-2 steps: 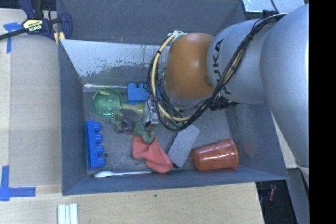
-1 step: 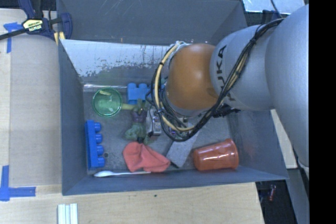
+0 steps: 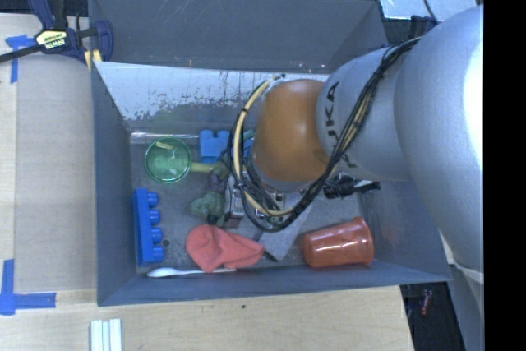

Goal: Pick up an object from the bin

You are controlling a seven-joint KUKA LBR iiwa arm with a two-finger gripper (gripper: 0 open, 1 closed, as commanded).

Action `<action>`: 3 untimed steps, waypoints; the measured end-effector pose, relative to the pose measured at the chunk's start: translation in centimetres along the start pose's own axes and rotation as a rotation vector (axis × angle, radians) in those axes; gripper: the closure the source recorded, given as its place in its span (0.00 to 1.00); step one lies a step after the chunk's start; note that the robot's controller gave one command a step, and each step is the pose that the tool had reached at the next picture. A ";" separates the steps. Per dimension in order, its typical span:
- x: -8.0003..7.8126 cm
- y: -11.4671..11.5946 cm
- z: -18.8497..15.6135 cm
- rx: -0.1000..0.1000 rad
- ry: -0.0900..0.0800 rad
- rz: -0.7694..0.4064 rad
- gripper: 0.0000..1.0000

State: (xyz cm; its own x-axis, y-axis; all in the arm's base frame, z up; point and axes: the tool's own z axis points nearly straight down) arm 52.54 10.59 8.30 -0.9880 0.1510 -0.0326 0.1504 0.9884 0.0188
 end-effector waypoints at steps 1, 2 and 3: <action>1.9 -1.4 0.4 -0.013 -0.030 -0.093 1.00; 2.7 0.7 0.8 0.000 -0.019 0.082 0.00; 2.7 0.7 0.8 0.000 -0.018 0.083 0.00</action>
Offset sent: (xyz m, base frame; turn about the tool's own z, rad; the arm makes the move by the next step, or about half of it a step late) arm -0.0292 0.0165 -0.0130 0.0766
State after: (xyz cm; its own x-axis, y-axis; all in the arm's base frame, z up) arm 50.04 11.73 7.40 -0.9714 0.2322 -0.0492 0.2313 0.9726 0.0224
